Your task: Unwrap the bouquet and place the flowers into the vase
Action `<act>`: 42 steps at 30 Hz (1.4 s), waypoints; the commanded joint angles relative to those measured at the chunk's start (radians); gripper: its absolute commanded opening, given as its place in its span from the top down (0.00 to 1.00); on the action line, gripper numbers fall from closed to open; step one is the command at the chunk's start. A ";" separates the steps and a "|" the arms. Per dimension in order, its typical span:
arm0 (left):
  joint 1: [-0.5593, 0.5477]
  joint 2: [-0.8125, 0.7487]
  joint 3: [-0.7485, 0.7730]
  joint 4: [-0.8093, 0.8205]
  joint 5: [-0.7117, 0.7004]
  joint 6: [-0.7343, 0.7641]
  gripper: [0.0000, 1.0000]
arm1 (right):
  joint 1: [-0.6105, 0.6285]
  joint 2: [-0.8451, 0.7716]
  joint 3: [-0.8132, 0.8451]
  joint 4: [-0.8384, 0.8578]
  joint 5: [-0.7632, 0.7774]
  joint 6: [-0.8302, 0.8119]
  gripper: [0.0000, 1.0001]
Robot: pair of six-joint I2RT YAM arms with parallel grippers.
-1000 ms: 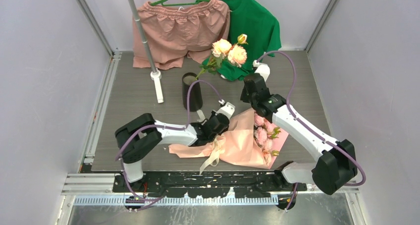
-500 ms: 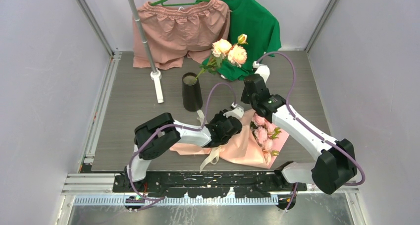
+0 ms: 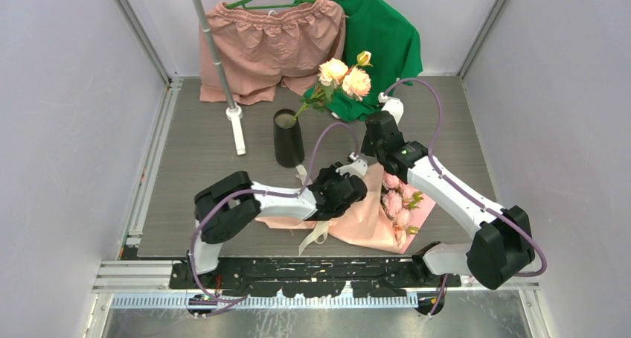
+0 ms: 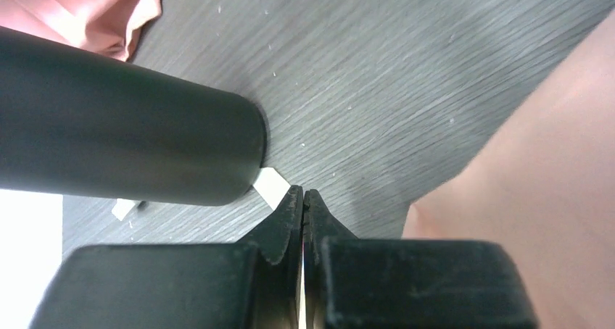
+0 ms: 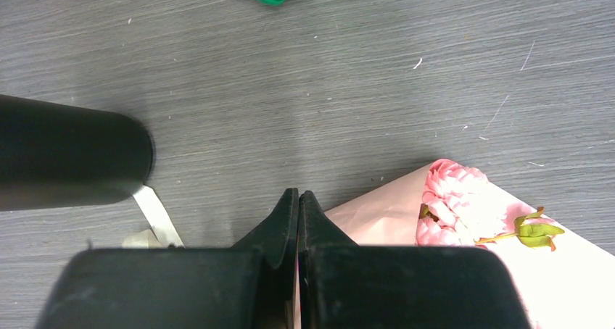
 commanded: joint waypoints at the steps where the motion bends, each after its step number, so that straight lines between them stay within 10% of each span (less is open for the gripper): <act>1: -0.047 -0.161 0.037 -0.107 0.017 -0.075 1.00 | -0.006 -0.012 0.010 0.028 0.003 0.005 0.99; 29: 0.127 0.087 0.144 -0.218 -0.039 -0.177 1.00 | -0.017 -0.041 0.012 0.018 0.035 -0.002 0.99; 42: 0.168 0.088 0.122 -0.210 -0.009 -0.199 1.00 | -0.210 -0.119 -0.015 -0.005 0.028 0.109 1.00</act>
